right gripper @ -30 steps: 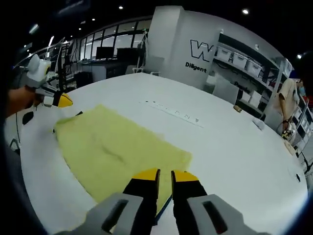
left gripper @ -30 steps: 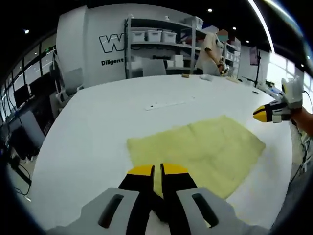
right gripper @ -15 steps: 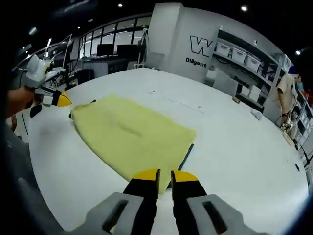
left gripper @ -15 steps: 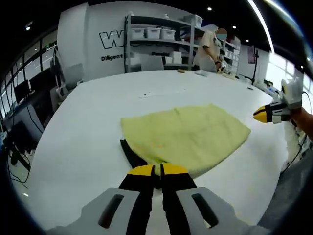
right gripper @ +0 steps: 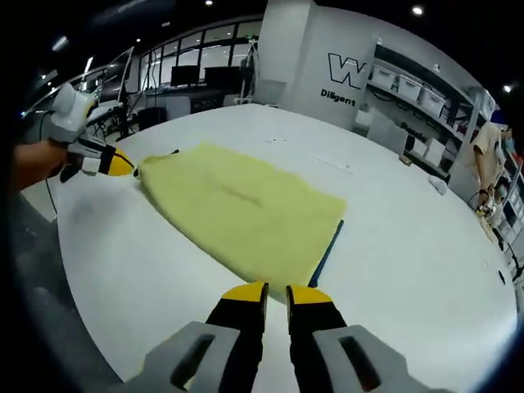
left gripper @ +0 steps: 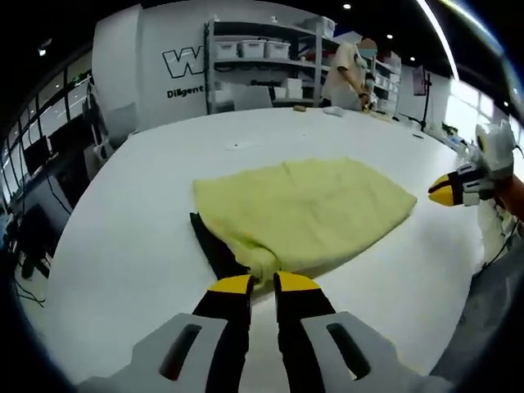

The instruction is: Fold the garment on the visible template until the final outline fits inside the template.

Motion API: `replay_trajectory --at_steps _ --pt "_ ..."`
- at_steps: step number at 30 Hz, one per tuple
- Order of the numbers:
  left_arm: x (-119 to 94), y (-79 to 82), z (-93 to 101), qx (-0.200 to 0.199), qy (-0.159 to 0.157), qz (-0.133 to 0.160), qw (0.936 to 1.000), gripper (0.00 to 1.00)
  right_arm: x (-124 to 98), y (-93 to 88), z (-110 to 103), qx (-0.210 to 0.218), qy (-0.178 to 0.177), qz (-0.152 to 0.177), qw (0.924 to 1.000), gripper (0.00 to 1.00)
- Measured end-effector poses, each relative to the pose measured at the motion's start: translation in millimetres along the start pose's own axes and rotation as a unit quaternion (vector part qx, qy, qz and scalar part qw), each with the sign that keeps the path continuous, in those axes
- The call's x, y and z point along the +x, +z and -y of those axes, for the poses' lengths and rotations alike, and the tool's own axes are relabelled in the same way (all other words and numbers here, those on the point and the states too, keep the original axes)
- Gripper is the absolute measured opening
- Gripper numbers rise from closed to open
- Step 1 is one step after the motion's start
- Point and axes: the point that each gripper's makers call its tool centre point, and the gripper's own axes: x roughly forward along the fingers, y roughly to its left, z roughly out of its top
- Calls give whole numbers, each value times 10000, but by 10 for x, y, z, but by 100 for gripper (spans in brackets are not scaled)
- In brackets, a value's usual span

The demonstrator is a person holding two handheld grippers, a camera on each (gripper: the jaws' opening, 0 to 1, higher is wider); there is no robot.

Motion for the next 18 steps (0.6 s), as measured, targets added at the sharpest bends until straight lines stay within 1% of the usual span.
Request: replay_trajectory --at_steps 2,7,10,13,18 --pt "38 -12 -3 -23 27 -38 10000 7 12 -2 15 -4 1 -15 10000 4" --pt "86 13 -7 -101 79 -27 9999 7 41 -3 20 -24 19 -32 10000 4" --pt "135 30 -26 -220 113 -45 9997 8 66 -3 22 -10 36 -41 10000 4" --pt "155 46 -55 -263 211 -54 9994 9 82 -1 19 -32 52 -50 10000 4" --pt "247 12 -47 -305 246 -195 9990 9 87 -6 17 -40 69 -52 10000 4"
